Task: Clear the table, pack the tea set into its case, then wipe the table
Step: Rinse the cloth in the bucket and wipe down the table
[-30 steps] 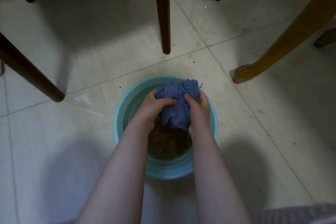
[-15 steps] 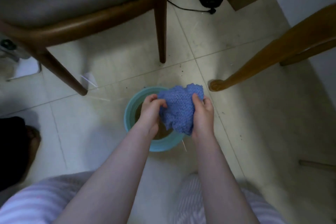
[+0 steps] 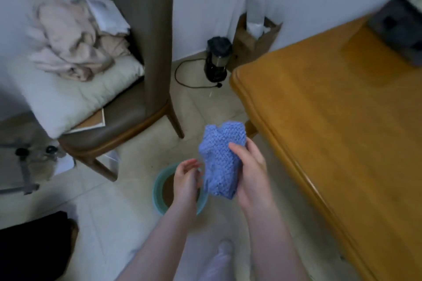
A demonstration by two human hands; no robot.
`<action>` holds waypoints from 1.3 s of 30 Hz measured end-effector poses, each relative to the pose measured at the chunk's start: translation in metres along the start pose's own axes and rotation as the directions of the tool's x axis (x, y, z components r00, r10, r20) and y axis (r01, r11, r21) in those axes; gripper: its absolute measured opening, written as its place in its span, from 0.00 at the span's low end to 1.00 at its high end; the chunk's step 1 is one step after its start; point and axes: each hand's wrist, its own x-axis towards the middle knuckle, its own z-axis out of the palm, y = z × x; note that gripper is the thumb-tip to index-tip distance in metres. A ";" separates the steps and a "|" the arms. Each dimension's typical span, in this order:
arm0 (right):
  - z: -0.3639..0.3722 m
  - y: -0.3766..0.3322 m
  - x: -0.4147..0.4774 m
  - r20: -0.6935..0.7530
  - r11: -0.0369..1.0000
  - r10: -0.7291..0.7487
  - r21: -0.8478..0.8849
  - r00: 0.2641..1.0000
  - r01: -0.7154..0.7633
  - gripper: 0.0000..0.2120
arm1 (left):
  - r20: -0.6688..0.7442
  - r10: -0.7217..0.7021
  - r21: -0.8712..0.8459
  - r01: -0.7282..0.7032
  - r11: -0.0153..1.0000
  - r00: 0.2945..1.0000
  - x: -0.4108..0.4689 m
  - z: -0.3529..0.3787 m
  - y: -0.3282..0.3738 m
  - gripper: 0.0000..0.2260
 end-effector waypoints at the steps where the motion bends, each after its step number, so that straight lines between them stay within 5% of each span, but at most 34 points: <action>1: 0.000 -0.021 -0.006 0.018 1.000 -0.030 -0.008 0.999 0.030 0.16 | 0.003 0.001 -0.009 -0.001 1.000 1.000 -0.012 0.006 0.009 0.13; 5: -0.011 -0.115 -0.013 -0.005 0.980 -0.179 -0.086 0.984 0.178 0.19 | 0.016 0.011 0.042 -0.012 0.999 1.000 -0.046 0.030 0.042 0.13; 10: -0.044 -0.198 0.028 -0.111 0.811 -0.441 -0.474 0.891 0.343 0.17 | 0.014 -0.032 0.029 0.032 0.999 0.999 -0.065 0.051 0.065 0.08; 14: -0.060 -0.212 0.086 -0.014 0.398 -0.582 -0.876 0.813 0.270 0.19 | 0.020 -0.002 0.036 0.001 0.999 1.000 -0.068 0.069 0.085 0.10; 16: -0.061 -0.197 0.105 0.061 0.123 -0.538 -0.981 0.841 0.150 0.20 | 0.033 0.024 0.065 -0.026 0.998 0.999 -0.067 0.079 0.094 0.10; 18: -0.063 -0.171 0.116 0.145 -0.006 -0.420 -0.988 0.896 0.157 0.20 | 0.055 0.064 0.121 -0.070 0.990 0.996 -0.064 0.089 0.104 0.11; 21: -0.065 -0.128 0.113 0.270 0.021 -0.272 -0.958 0.924 0.286 0.21 | 0.115 0.160 0.203 -0.181 0.962 0.980 -0.061 0.106 0.120 0.11; 24: -0.065 -0.113 0.108 0.300 0.040 -0.408 -0.938 0.863 0.345 0.17 | 0.208 0.228 0.279 -0.281 0.918 0.951 -0.054 0.124 0.142 0.12; 27: -0.064 -0.116 0.118 0.359 -0.199 -0.631 -0.932 0.688 0.304 0.11 | 0.324 0.256 0.340 -0.365 0.867 0.911 -0.047 0.137 0.161 0.13; 28: -0.064 -0.117 0.124 0.364 -0.245 -0.627 -0.931 0.688 0.269 0.12 | 0.363 0.263 0.360 -0.394 0.846 0.894 -0.045 0.139 0.166 0.13; 32: -0.059 -0.104 0.146 0.268 -0.290 -0.325 -0.941 0.907 0.174 0.26 | 0.479 0.263 0.424 -0.483 0.766 0.838 -0.034 0.141 0.181 0.13; 39: -0.057 -0.085 0.157 0.231 -0.332 -0.406 -0.939 0.884 0.092 0.31 | 0.554 0.307 0.507 -0.606 0.613 0.774 -0.012 0.145 0.189 0.12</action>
